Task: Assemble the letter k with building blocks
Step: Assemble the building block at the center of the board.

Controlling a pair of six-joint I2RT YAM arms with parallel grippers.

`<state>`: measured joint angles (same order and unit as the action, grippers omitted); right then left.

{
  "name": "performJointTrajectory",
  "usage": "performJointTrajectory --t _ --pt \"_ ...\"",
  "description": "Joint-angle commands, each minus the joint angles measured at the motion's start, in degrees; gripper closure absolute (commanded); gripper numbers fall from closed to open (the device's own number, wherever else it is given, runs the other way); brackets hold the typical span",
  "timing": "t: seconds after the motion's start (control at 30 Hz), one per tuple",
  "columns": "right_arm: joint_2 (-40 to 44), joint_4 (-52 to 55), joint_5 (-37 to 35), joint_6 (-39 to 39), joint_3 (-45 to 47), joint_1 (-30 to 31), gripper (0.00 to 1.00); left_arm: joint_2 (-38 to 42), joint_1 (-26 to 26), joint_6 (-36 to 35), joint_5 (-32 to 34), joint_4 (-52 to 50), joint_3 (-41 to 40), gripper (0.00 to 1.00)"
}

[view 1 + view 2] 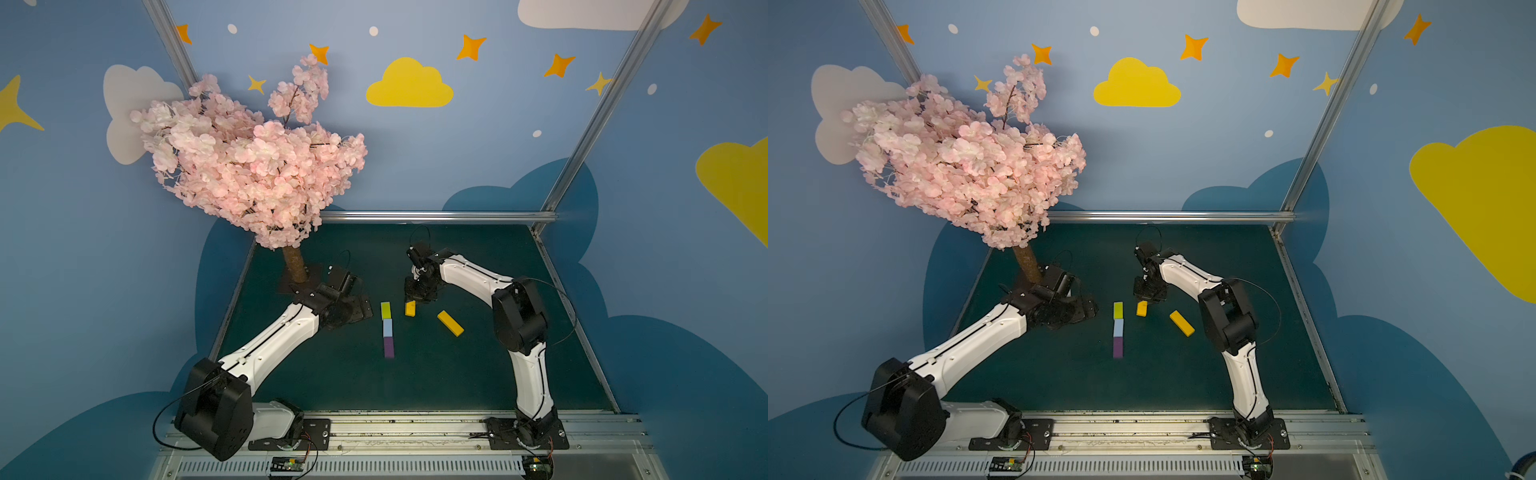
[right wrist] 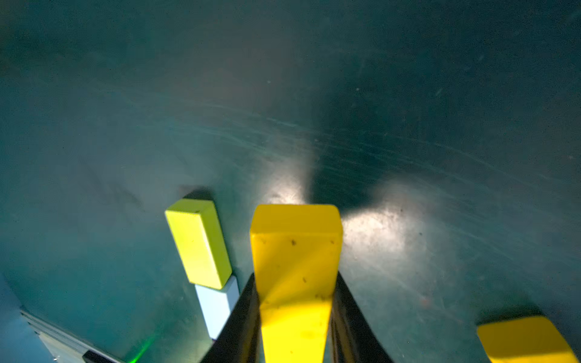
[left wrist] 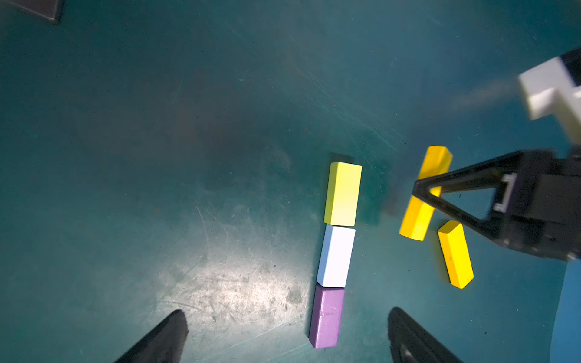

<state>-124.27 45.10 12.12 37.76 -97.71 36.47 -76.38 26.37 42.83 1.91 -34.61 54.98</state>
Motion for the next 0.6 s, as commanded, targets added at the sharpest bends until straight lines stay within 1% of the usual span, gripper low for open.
performJointTrajectory --t 0.0,0.17,0.23,0.3,0.4,0.43,0.57 --pt "-1.52 -2.07 4.9 5.18 0.0 0.35 1.0 0.69 -0.22 -0.21 0.64 -0.9 0.44 0.0" --pt "0.52 -6.88 4.84 10.67 4.36 0.49 1.0 0.53 -0.18 -0.08 0.19 -0.79 0.6 0.0" --pt "1.18 -6.44 4.04 12.07 4.53 1.07 1.0 0.62 -0.19 -0.2 0.28 -0.75 0.65 0.0" --pt "1.42 -2.82 -0.27 12.92 3.11 2.05 1.0 0.61 -0.15 -0.29 0.2 -0.74 0.74 0.0" --pt "1.77 3.31 -10.05 14.9 1.17 3.87 1.0 0.69 -0.18 -0.18 -0.02 -0.51 0.74 0.0" --pt "1.93 3.83 -10.94 15.17 1.16 4.12 1.0 0.69 -0.18 -0.2 -0.07 -0.46 0.68 0.0" --pt "3.69 1.12 -10.3 18.47 4.12 4.91 1.0 0.79 -0.2 -0.29 -0.24 -0.43 0.39 0.0"
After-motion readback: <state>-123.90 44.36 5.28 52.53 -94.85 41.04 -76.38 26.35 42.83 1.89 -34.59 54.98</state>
